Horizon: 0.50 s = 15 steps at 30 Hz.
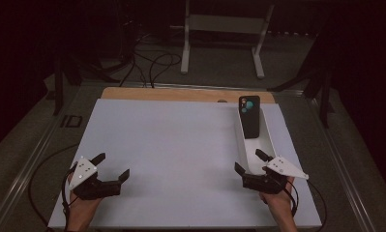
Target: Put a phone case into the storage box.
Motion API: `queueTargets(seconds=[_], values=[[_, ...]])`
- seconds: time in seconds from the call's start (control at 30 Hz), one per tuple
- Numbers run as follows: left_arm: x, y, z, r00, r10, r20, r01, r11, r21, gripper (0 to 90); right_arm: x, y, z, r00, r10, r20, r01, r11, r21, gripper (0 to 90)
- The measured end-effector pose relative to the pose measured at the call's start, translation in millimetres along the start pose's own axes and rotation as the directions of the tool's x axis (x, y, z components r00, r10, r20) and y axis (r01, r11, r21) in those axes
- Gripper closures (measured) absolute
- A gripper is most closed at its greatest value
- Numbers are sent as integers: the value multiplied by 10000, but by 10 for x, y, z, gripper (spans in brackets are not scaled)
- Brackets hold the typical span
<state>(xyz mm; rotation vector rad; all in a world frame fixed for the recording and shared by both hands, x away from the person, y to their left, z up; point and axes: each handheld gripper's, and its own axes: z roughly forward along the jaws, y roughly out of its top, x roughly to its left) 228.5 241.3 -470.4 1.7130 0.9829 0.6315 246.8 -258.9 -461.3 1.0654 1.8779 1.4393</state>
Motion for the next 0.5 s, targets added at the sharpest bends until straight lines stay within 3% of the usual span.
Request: queueTargets(seconds=[0.17,0.5], values=[[-10,-6,-6,9999,87,77,-87,10000,-42,3,27,-46,-38,9997,-255,-1,255,9994,-217,81],[-23,-31,19,9999,170,6,-170,9998,134,4,5,-104,-67,9998,-193,56,195,9994,-274,81]])
